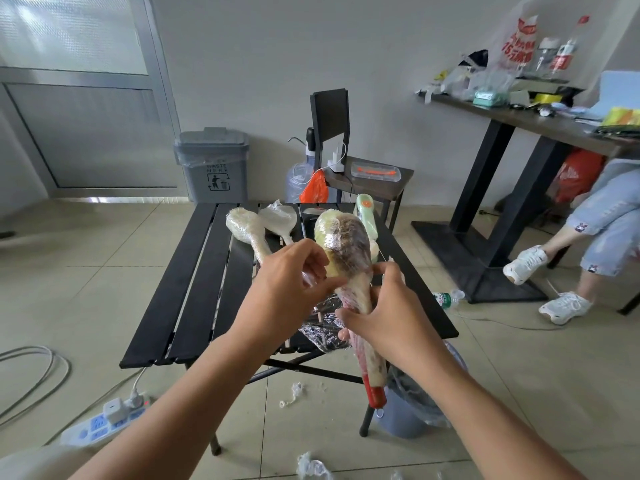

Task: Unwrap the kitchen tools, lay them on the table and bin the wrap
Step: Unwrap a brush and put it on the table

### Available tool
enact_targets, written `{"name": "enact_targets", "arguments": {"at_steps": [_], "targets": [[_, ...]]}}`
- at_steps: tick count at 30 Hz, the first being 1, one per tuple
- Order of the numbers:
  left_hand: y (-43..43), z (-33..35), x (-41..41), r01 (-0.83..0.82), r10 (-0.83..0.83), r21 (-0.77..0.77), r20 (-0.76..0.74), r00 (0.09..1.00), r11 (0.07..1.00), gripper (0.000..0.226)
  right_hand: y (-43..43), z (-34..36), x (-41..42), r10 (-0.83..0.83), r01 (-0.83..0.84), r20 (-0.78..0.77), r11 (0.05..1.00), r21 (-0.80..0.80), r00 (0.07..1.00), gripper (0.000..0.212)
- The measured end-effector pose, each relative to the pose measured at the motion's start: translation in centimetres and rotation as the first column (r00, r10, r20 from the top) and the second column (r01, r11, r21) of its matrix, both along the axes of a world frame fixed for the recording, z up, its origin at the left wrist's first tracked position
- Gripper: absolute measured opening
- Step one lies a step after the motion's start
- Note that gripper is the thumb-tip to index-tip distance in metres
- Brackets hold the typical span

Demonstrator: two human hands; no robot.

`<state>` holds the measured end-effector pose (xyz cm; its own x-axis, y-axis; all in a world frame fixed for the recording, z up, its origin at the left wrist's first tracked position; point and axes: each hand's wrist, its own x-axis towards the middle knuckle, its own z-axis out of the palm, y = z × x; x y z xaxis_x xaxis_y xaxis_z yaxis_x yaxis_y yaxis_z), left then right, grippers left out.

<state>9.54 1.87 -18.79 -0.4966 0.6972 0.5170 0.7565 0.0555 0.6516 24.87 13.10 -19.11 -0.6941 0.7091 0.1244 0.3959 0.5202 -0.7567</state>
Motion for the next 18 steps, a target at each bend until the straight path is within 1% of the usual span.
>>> {"name": "enact_targets", "arguments": {"at_steps": [1, 2, 3, 6, 8, 10, 12, 15, 16, 18], "targets": [[0.0, -0.1, 0.1, 0.000, 0.000, -0.031, 0.021, 1.000, 1.000, 0.035, 0.0, 0.0, 0.0, -0.004, 0.004, 0.002, 1.000, -0.007, 1.000, 0.067], [0.0, -0.1, 0.1, -0.006, 0.007, -0.058, 0.033, 0.999, 0.998, 0.037, 0.0, 0.0, 0.0, -0.005, 0.005, 0.001, 1.000, -0.014, 1.000, 0.068], [0.0, -0.2, 0.1, -0.012, 0.016, -0.074, 0.044, 0.999, 0.997, 0.035, 0.1, 0.0, 0.0, -0.003, 0.003, -0.005, 1.000, -0.023, 1.000, 0.068], [0.2, -0.3, 0.0, -0.005, 0.012, -0.079, 0.097, 0.995, 0.997, 0.017, 0.2, 0.2, 0.0, 0.006, -0.007, -0.025, 0.999, -0.046, 1.000, 0.067], [0.3, -0.2, -0.2, 0.006, 0.006, -0.103, 0.111, 0.994, 0.995, 0.014, 0.3, 0.1, 0.0, 0.010, -0.012, -0.024, 0.998, -0.060, 1.000, 0.067], [0.3, -0.1, -0.4, -0.008, 0.024, -0.128, 0.119, 0.993, 0.992, 0.016, 0.6, 0.0, 0.1, 0.011, -0.014, -0.033, 0.996, -0.092, 0.999, 0.067], [0.2, -0.1, -0.5, -0.047, 0.065, -0.127, 0.134, 0.989, 0.991, 0.018, 1.0, 0.1, 0.3, 0.009, -0.014, -0.040, 0.993, -0.118, 0.999, 0.066], [0.2, -0.3, -0.5, -0.145, 0.161, -0.091, 0.199, 0.967, 0.985, 0.020, 1.4, 0.3, 0.4, 0.023, -0.037, -0.070, 0.979, -0.200, 0.997, 0.065], [0.2, -0.5, -0.4, -0.171, 0.185, -0.082, 0.217, 0.958, 0.982, 0.020, 1.4, 0.2, 0.3, 0.027, -0.041, -0.069, 0.977, -0.207, 0.997, 0.065], [0.3, -0.7, -0.3, -0.181, 0.192, -0.072, 0.230, 0.954, 0.981, 0.018, 1.3, -0.1, 0.1, 0.030, -0.036, -0.039, 0.988, -0.152, 0.999, 0.064]]}}
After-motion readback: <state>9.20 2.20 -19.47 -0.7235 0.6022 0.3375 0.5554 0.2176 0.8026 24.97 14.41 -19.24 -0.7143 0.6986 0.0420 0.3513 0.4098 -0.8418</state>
